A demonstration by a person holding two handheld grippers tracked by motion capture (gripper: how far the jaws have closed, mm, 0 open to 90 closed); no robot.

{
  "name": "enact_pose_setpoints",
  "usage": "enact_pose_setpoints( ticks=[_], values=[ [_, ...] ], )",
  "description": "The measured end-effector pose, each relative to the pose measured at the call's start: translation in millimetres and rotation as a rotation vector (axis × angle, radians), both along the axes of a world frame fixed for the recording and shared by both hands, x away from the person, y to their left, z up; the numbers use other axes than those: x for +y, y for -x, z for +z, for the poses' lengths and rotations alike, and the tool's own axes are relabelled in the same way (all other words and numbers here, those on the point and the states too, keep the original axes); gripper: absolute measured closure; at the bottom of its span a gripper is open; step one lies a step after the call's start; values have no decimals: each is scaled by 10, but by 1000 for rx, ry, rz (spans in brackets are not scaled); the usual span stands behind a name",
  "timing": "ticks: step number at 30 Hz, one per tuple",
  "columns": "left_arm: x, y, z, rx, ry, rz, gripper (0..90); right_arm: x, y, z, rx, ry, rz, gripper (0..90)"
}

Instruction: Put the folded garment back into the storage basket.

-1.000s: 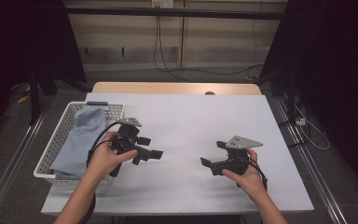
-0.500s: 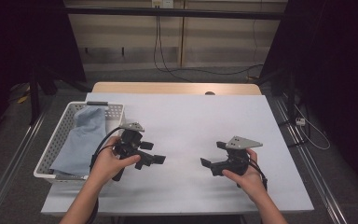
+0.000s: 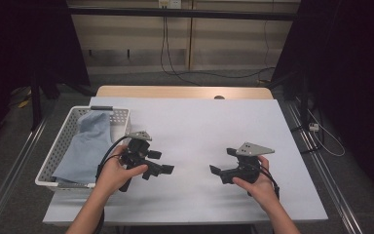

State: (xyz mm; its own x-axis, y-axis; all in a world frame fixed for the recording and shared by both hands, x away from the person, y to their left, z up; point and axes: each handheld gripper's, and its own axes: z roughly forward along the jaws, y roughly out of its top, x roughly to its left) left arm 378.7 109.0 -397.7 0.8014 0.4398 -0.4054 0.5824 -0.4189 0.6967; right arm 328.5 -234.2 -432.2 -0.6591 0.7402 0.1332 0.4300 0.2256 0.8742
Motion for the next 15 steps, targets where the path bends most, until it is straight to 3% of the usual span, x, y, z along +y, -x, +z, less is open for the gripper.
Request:
enact_pose_setpoints(
  ticks=[15],
  values=[
    [-22,30,-112,-4,-23,-11,130,17,8,-19,5,9,6,50]
  ],
)
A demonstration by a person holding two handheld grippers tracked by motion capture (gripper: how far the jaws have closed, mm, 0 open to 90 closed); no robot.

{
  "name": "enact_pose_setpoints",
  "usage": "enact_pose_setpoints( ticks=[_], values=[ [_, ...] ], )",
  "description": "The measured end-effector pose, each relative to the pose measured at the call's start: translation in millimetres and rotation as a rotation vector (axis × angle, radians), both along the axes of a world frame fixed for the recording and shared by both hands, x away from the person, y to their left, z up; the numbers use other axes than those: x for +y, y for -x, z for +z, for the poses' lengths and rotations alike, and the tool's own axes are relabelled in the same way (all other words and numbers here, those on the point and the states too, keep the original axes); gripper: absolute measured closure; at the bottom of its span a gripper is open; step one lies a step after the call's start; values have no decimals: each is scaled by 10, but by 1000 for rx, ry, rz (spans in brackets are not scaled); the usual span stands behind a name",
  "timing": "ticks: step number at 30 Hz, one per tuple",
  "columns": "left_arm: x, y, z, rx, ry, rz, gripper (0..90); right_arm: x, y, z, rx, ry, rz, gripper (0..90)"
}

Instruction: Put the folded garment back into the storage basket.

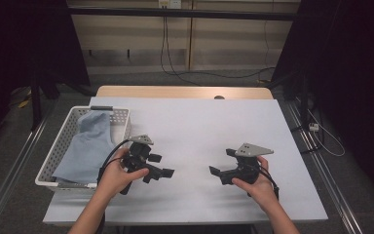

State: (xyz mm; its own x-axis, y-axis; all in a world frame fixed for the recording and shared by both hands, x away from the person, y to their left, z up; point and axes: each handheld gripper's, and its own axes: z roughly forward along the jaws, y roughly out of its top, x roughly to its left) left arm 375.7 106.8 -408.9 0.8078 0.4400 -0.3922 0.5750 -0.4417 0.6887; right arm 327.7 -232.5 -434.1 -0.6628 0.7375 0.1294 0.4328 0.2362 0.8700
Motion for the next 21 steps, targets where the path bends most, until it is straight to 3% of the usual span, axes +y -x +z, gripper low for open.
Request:
enact_pose_setpoints(
  ticks=[13,21],
  values=[
    [16,37,-28,-27,13,-5,121,-5,7,0,-2,1,3,50],
    [73,67,-74,-32,-5,-18,112,-18,13,6,-3,1,1,49]
  ],
)
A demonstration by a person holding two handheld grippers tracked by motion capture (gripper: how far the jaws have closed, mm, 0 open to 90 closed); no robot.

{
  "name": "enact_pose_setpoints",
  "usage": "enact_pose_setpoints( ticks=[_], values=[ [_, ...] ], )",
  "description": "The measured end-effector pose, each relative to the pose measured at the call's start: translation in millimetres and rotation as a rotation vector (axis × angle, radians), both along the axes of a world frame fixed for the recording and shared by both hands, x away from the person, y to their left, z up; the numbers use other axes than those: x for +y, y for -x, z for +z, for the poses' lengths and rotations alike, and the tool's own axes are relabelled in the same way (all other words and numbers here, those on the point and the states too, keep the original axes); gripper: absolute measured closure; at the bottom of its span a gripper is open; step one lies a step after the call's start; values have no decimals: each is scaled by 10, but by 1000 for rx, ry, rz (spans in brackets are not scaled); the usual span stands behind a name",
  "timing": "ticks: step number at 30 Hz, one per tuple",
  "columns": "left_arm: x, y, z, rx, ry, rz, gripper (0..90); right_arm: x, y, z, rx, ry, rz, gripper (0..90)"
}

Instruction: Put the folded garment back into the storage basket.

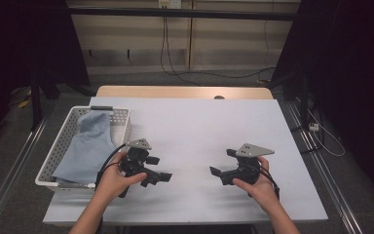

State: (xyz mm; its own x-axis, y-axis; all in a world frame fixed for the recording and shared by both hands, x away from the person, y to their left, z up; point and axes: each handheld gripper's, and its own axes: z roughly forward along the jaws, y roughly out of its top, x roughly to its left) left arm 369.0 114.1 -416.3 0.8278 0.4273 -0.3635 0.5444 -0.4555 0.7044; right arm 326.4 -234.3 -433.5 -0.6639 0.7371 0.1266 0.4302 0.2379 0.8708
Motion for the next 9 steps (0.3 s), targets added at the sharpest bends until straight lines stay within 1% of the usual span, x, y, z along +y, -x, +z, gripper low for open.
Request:
enact_pose_setpoints(
  ticks=[9],
  values=[
    [-18,-2,4,-3,5,-9,108,-11,7,-3,1,2,2,49]
  ],
)
